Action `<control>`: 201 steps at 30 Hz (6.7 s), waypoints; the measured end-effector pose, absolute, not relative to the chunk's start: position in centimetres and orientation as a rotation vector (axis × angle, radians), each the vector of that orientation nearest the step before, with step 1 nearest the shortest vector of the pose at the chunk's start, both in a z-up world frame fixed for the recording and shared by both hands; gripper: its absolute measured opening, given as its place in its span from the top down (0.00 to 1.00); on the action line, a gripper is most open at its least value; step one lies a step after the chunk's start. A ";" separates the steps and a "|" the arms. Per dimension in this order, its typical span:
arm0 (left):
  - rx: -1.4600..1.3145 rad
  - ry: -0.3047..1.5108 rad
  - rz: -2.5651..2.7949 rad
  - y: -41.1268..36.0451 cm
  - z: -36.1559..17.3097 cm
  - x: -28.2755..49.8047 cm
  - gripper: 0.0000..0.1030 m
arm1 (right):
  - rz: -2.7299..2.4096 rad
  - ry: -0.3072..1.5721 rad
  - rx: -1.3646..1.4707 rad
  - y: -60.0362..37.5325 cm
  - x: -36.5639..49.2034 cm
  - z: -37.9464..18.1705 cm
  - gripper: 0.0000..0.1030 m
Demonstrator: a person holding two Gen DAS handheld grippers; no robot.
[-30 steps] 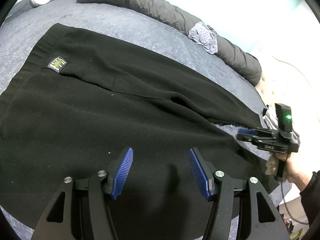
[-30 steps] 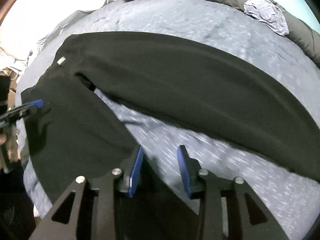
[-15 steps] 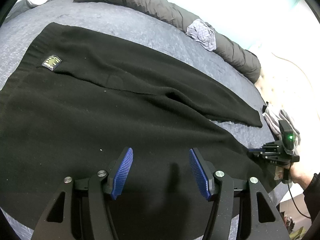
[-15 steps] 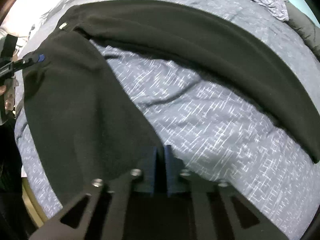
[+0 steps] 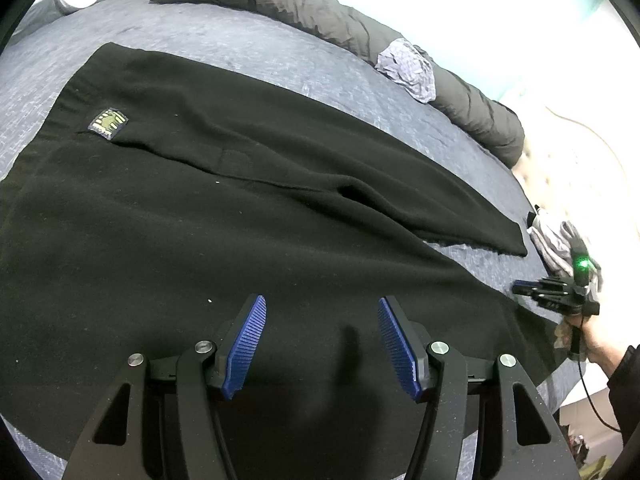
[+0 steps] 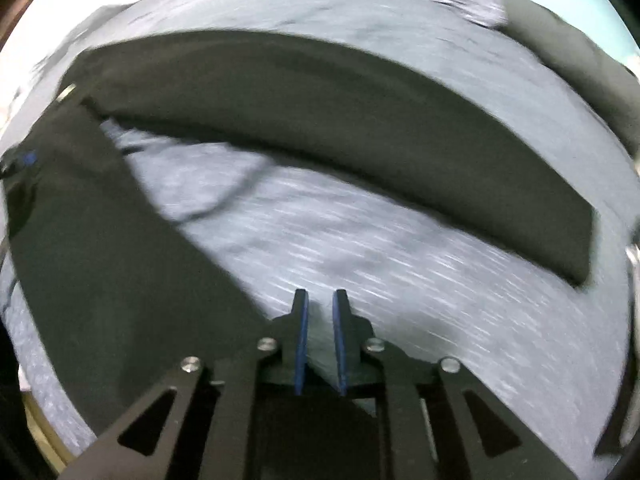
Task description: Fold clothes
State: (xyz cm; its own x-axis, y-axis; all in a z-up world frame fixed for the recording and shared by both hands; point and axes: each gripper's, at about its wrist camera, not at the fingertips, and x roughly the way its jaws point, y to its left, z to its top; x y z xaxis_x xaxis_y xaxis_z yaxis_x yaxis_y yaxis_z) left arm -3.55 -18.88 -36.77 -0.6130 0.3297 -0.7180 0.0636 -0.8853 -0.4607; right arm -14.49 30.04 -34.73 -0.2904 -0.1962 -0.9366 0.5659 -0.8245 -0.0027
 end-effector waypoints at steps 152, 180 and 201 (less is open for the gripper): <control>-1.318 -0.686 2.594 -18.4 -37.3 -2.9 0.39 | -1.919 0.531 1.371 8.9 -17.2 -36.9 0.75; -1.310 -0.670 2.587 -17.8 -37.5 -2.9 0.39 | -2.142 0.461 1.431 14.5 -16.2 -37.0 0.75; -1.365 -0.779 2.558 -23.1 -30.8 -2.1 0.39 | -2.371 0.168 1.529 36.8 -9.5 -29.3 0.68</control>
